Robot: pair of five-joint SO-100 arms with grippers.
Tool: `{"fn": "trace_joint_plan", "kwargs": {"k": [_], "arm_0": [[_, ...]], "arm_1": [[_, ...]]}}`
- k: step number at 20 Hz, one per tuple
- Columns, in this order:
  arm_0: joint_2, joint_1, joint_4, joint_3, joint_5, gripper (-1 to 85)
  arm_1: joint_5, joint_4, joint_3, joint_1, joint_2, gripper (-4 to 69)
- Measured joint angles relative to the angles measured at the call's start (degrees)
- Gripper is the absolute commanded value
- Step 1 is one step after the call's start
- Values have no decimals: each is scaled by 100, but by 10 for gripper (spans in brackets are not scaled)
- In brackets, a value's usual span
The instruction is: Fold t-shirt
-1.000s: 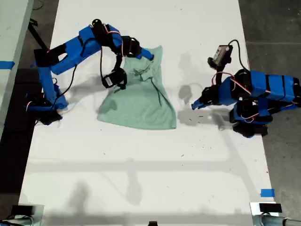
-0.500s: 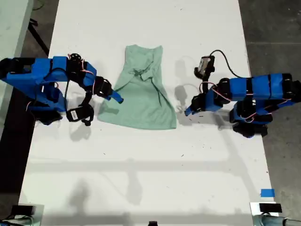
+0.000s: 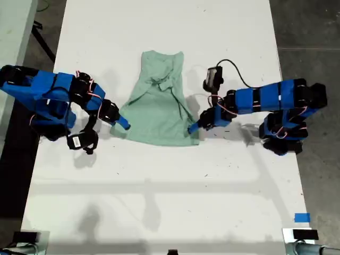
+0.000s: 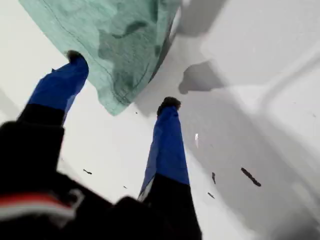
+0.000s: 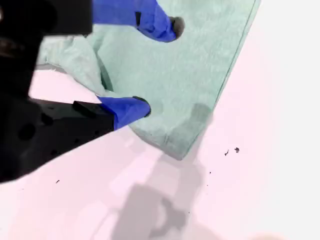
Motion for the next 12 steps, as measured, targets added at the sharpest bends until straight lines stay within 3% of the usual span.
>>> {"fn": "trace_joint_plan", "kwargs": {"k": [1, 4, 6, 10, 12], "arm_0": [[185, 26, 62, 167, -53, 252], [773, 18, 237, 642, -185, 247], [1169, 18, 360, 809, -246, 244], [1239, 97, 404, 817, -272, 242], [1090, 141, 299, 826, -316, 242]], "arm_1": [[9, -62, -167, -44, -316, 81], [220, -141, -624, -149, -1028, -10], [413, -62, -747, -202, -1037, -10], [563, 984, -738, -325, 149, -10], [545, 1037, -984, -334, 422, -10]]}}
